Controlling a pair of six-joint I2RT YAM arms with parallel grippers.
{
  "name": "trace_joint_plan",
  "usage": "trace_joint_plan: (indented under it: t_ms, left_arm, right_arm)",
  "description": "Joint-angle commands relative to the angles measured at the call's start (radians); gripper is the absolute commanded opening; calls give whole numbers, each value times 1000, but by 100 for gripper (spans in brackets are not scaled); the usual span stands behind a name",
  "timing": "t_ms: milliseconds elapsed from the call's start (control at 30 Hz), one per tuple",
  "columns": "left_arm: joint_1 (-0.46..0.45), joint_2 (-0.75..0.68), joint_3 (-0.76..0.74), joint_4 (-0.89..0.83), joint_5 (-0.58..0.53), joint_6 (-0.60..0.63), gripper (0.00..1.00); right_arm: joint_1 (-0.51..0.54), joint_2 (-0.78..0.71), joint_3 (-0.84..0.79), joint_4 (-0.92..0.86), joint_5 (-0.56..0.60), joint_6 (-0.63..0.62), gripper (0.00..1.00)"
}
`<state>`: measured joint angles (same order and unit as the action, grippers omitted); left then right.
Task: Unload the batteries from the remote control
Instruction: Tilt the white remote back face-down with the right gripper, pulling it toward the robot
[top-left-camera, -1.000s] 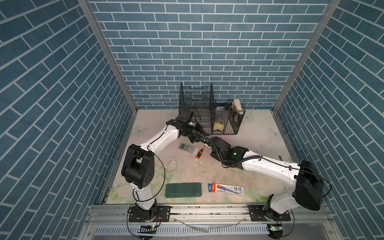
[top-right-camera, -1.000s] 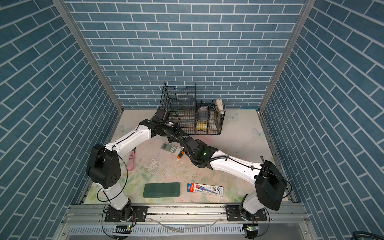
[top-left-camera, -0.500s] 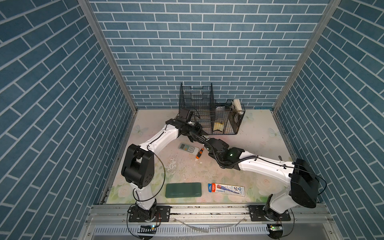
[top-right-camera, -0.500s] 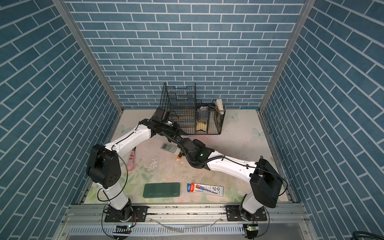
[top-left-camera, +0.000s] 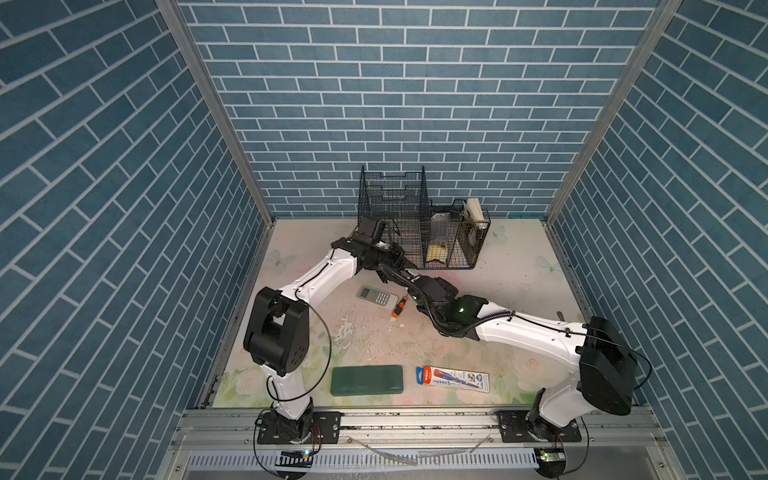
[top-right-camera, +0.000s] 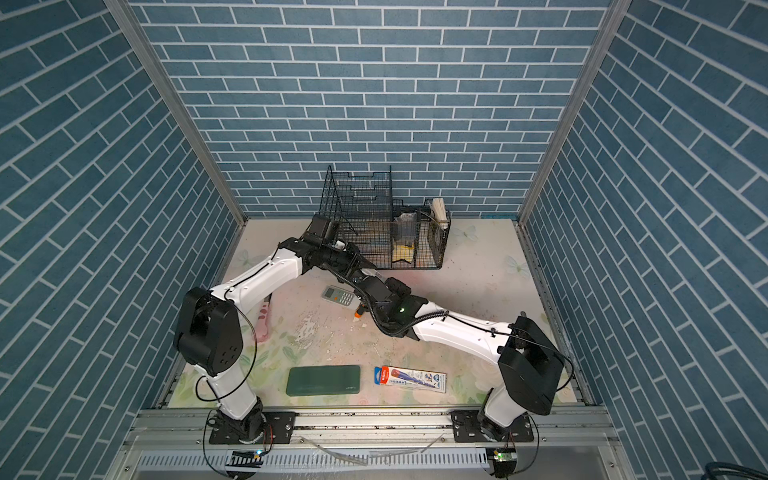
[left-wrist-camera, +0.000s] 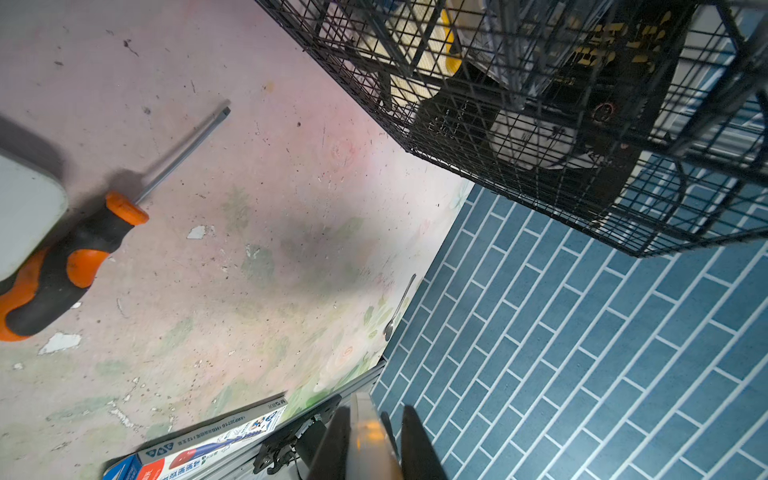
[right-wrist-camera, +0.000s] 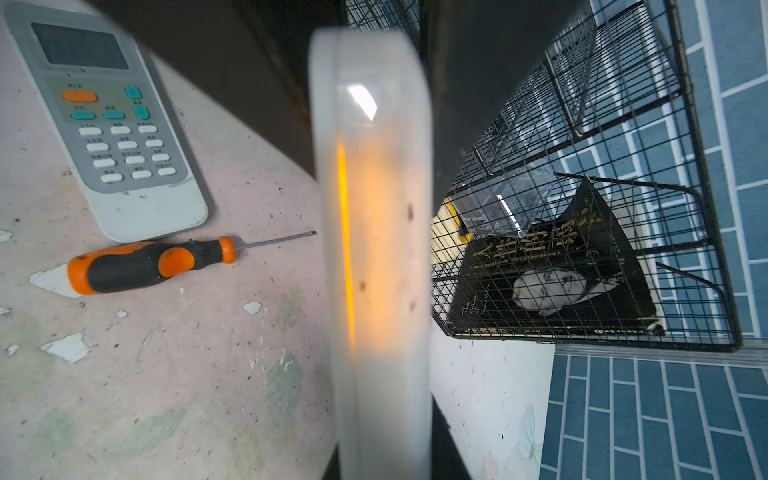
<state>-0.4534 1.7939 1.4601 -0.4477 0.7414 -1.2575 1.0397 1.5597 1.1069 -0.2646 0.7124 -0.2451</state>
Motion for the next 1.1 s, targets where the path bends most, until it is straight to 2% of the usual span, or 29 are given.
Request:
trace_joint_plan:
  t_ms: [0,433,667,767,900,1067]
  left_arm:
    - [2,-5,-1,42,41,44,0]
    - [21,-23,-25,69,41,34,0]
    - [51,-46,-83,176,19,23,0]
    - [56,-66,-134,304,-6,9,0]
    - [55,-94,-237,543,-55,-20,0]
    - [54,-134,-383,839,-98,-31,0]
  right_arm:
    - [2,-21,37,99,-5,52,22]
    - [3,-68,-7,121,-3,55,43]
    - [2,-187,-79,69,-115,145,51]
    - [2,-251,-100,11,-191,228,53]
    - [-8,-314,-101,-62,-236,335,55]
    - [-89,-348,-49,-158,-363,511,55]
